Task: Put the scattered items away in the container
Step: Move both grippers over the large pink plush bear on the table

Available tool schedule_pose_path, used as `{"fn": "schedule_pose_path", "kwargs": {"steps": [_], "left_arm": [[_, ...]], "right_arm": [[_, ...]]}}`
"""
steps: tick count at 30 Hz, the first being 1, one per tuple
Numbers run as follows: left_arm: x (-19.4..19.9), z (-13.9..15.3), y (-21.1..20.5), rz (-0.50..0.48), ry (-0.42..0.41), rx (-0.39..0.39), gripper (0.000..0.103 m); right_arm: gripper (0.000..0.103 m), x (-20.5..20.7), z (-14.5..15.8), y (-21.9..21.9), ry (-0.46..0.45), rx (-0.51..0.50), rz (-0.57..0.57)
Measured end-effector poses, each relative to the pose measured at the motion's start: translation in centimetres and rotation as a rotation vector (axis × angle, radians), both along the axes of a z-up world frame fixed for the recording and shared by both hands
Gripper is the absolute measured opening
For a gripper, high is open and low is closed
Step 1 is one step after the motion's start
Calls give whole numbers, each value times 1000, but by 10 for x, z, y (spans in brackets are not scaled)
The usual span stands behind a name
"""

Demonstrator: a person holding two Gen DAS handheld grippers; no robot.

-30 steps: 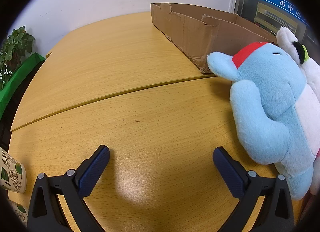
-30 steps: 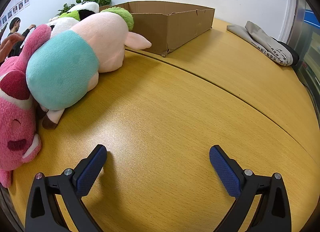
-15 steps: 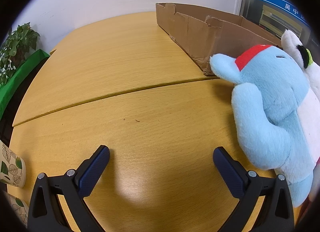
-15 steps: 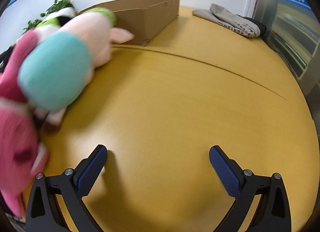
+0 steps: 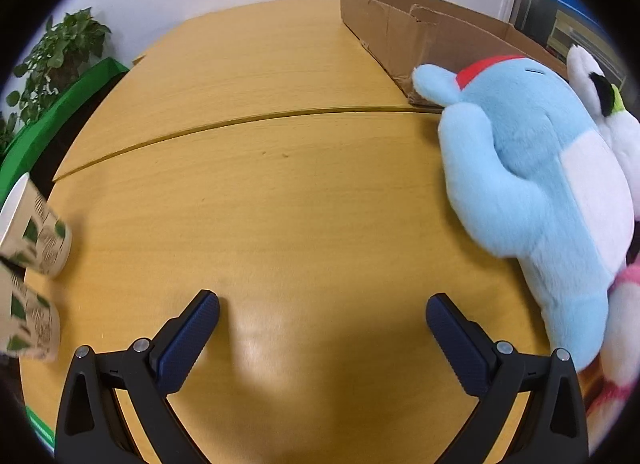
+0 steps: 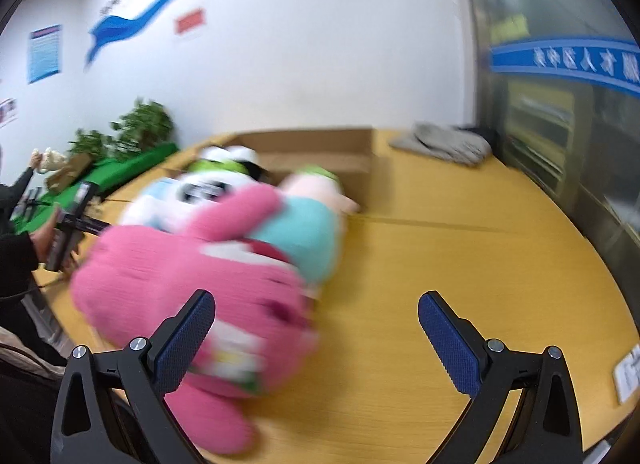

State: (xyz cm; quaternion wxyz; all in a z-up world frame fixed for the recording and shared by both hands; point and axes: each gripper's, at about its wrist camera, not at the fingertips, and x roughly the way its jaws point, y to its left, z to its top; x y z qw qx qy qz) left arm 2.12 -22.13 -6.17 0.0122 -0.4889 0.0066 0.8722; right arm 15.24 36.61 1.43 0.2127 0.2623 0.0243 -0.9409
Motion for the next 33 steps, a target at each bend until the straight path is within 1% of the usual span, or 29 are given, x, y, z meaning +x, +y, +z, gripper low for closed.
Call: {"fn": "schedule_pose_path", "kwargs": {"steps": [2, 3, 5, 7, 9, 10, 13, 15, 17, 20, 21, 24, 26, 31, 33], "left_arm": [[9, 0, -2, 36, -2, 0, 103], [11, 0, -3, 48, -22, 0, 103], [13, 1, -5, 57, -50, -2, 103], [20, 3, -8, 100, -43, -3, 102], [32, 13, -5, 101, 2, 11, 102], [41, 23, 0, 86, 43, 19, 102], [77, 72, 21, 28, 201, 45, 102], [105, 109, 35, -38, 301, 133, 102], [135, 141, 47, -150, 381, 278, 102], [169, 160, 62, -224, 432, 419, 102], [179, 162, 70, -228, 438, 432, 102], [208, 164, 102, -244, 445, 394, 102], [218, 158, 121, -274, 429, 378, 102], [220, 119, 160, -358, 303, 368, 102], [215, 102, 167, -374, 259, 384, 102]], "right_arm": [[103, 7, 3, -20, 23, -23, 46], [103, 10, 3, -31, 34, -38, 69], [103, 12, 2, -46, 39, -56, 81], [103, 13, 3, -57, 30, -72, 73], [103, 14, 5, -64, 19, -74, 43], [103, 14, 5, -63, 17, -71, 27], [103, 16, 7, -67, 13, -54, -23], [103, 20, 9, -69, 31, -33, -53], [103, 25, 11, -72, 44, -13, -78], [103, 33, 14, -82, 54, 9, -53], [103, 35, 14, -85, 57, 17, -46], [103, 39, 12, -94, 41, 40, -30], [103, 42, 10, -99, 26, 50, -23], [103, 45, 5, -104, 0, 83, -82], [103, 44, 2, -105, -25, 89, -100]]}}
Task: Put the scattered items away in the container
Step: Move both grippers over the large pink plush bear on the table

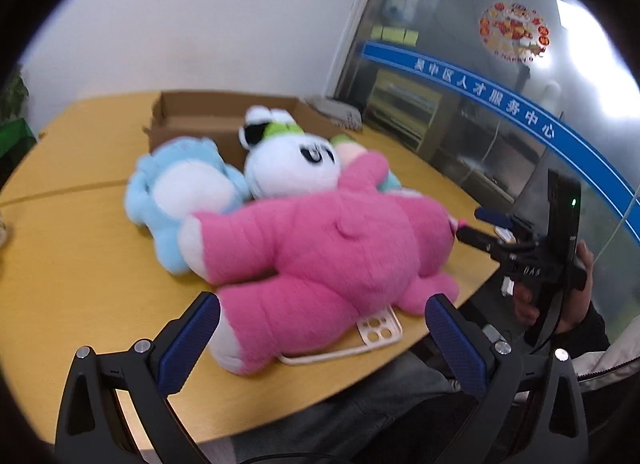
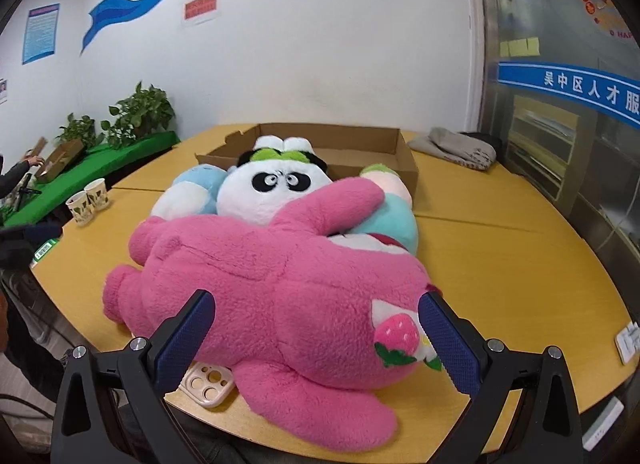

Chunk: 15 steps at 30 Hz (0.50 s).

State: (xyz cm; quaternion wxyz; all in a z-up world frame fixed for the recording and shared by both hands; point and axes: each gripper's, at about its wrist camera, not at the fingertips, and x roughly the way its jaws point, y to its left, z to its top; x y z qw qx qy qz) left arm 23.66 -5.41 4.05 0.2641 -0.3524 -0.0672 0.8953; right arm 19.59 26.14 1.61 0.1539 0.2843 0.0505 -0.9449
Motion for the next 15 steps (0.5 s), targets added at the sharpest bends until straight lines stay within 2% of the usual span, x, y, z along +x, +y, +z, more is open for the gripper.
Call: {"fn": "schedule_pose_path", "kwargs": {"steps": [5, 9, 15], "left_arm": [[-14, -30, 15, -29, -70, 22, 102], [-23, -47, 15, -13, -111, 51, 102], [-23, -48, 13, 8, -94, 76, 102]], "right_arm": [[103, -5, -6, 0, -34, 31, -31], [103, -12, -8, 1, -44, 49, -58], [103, -23, -13, -3, -62, 58, -47]]}}
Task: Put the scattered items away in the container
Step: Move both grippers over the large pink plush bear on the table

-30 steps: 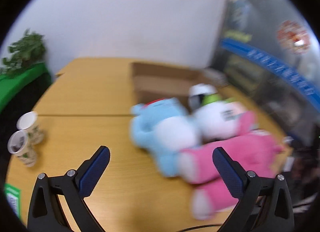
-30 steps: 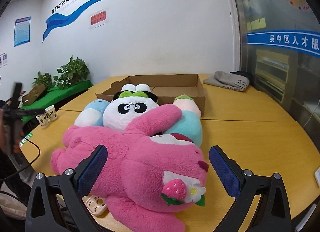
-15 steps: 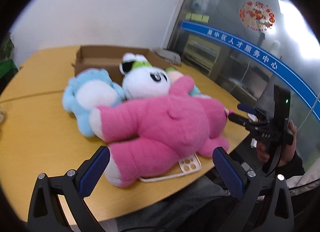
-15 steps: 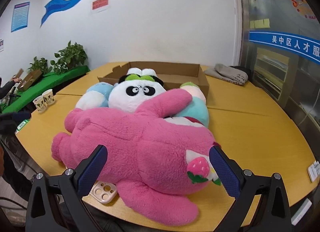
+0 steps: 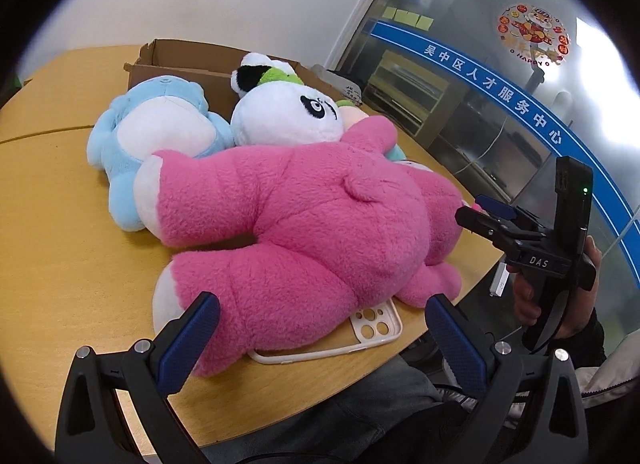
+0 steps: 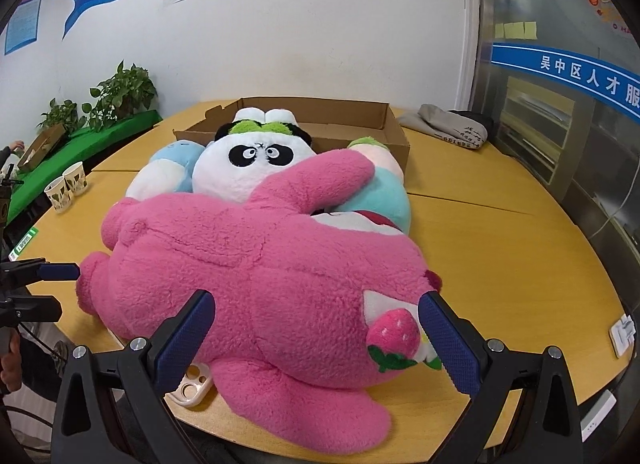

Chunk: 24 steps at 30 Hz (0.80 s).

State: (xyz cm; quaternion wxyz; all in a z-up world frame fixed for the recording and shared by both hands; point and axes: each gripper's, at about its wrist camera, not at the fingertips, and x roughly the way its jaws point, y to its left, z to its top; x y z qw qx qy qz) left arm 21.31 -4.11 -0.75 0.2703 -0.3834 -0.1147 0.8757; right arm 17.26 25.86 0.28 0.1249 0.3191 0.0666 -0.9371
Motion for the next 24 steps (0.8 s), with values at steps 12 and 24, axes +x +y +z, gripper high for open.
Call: {"fn": "schedule_pose_path", "kwargs": {"steps": [12, 24], "left_arm": [[-2, -8, -14, 63, -11, 43, 102], [-22, -5, -12, 35, -11, 25, 102]], "right_arm": [[103, -9, -7, -5, -9, -2, 13], [103, -29, -11, -4, -25, -20, 3]]}}
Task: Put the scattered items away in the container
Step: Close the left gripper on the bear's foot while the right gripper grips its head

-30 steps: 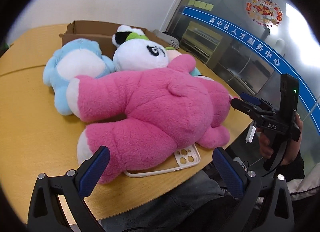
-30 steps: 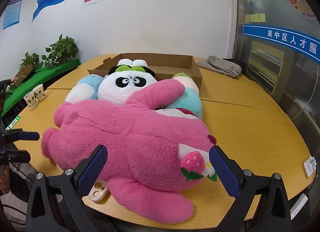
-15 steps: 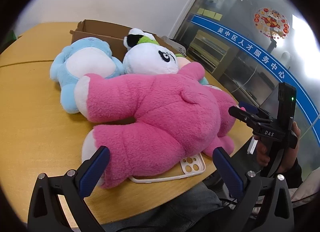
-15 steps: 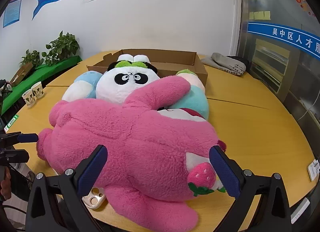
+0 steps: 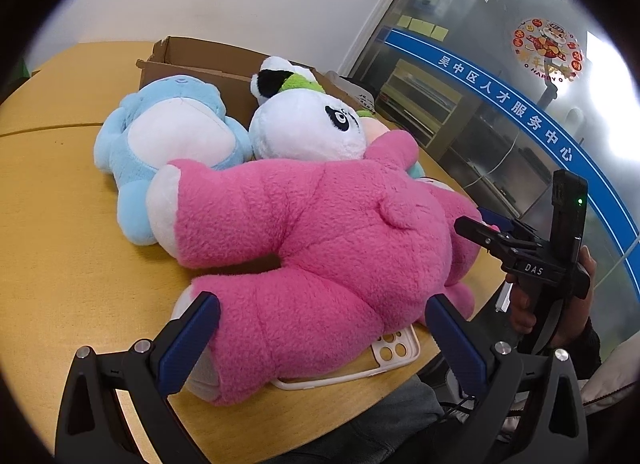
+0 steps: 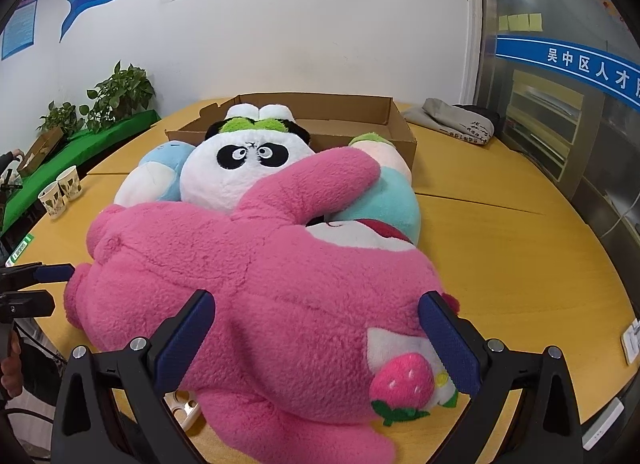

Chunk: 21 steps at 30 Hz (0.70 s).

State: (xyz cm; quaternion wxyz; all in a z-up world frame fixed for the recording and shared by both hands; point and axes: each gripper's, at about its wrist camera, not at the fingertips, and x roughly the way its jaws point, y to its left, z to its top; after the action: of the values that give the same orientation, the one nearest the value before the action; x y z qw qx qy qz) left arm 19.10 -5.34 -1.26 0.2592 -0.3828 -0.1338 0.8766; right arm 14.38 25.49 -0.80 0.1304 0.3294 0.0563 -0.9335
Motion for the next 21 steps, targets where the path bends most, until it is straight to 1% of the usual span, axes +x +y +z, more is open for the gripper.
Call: {"fn": "schedule_pose_path", "kwargs": {"steps": [4, 12, 21], "left_arm": [[1, 1, -1, 2, 11, 11, 102], [1, -1, -1, 24, 6, 19, 102], [1, -2, -6, 11, 8, 34, 102]], "right_arm": [[103, -3, -1, -1, 3, 4, -1], [103, -8, 1, 0, -4, -4, 15], [103, -11, -1, -4, 0, 18, 10]]}}
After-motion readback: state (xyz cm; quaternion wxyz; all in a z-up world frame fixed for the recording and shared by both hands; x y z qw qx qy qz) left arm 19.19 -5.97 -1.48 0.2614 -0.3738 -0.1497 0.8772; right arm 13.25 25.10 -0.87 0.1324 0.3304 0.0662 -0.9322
